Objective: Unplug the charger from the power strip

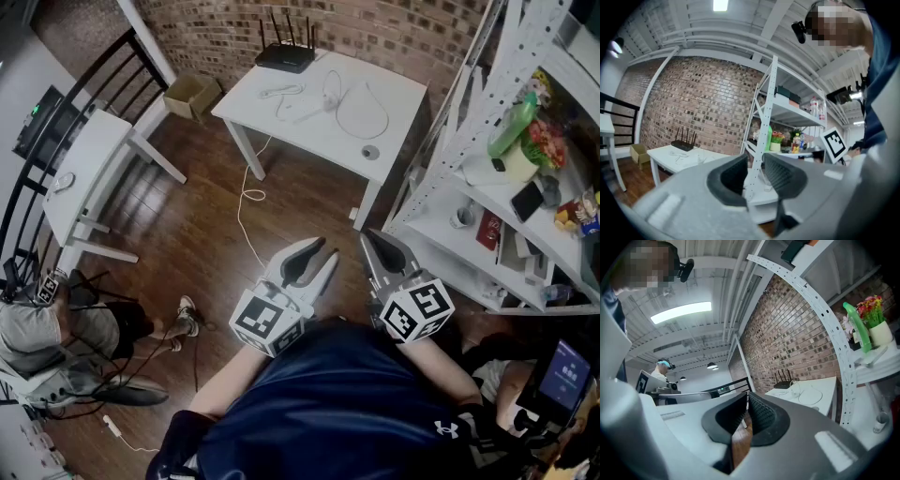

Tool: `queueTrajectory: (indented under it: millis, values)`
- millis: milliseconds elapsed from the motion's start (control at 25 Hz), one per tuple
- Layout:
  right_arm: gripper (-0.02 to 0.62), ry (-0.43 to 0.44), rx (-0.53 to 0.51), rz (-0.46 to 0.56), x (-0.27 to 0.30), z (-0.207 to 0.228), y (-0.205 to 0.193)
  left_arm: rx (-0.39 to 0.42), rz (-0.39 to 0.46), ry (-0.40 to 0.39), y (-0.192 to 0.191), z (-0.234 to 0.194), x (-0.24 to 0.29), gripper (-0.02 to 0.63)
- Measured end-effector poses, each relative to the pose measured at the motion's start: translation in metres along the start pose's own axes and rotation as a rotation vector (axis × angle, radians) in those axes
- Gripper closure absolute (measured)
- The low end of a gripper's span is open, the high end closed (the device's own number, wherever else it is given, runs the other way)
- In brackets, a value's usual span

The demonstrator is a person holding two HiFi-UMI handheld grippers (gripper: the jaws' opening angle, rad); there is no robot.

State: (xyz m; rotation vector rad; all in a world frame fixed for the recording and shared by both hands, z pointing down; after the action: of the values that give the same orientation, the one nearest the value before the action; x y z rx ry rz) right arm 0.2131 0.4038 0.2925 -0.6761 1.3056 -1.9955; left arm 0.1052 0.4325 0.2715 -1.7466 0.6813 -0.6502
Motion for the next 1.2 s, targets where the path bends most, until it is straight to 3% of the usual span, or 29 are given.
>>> queueTrajectory:
  millis: [400, 680, 880, 1200]
  values:
    - [0.575, 0.004, 0.013, 0.005, -0.011, 0.033, 0.003, 0.015, -0.025, 0.019, -0.003, 0.014, 0.026, 0.495]
    - [0.575, -0.035, 0.009, -0.005, 0.016, 0.055, 0.004, 0.008, -0.013, -0.024, -0.008, -0.013, 0.051, 0.495]
    - [0.575, -0.073, -0.042, -0.026, 0.063, 0.072, -0.003, -0.028, -0.002, -0.058, -0.013, -0.063, 0.073, 0.495]
    - [0.575, -0.166, -0.086, -0.068, 0.182, 0.105, -0.012, -0.081, 0.054, -0.113, -0.003, -0.197, 0.122, 0.495]
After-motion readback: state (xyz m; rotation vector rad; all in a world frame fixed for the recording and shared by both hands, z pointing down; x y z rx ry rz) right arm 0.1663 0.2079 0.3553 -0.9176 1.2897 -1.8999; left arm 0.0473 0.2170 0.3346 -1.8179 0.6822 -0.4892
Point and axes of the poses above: the fingertips, and each gripper's own axes: x forward along the fingers, z to its right, y out of its top, the point moved 4 cm from there along -x, backward along the fingers, and after that the axes turned 1 degree about -x, right-handed, at the moved point
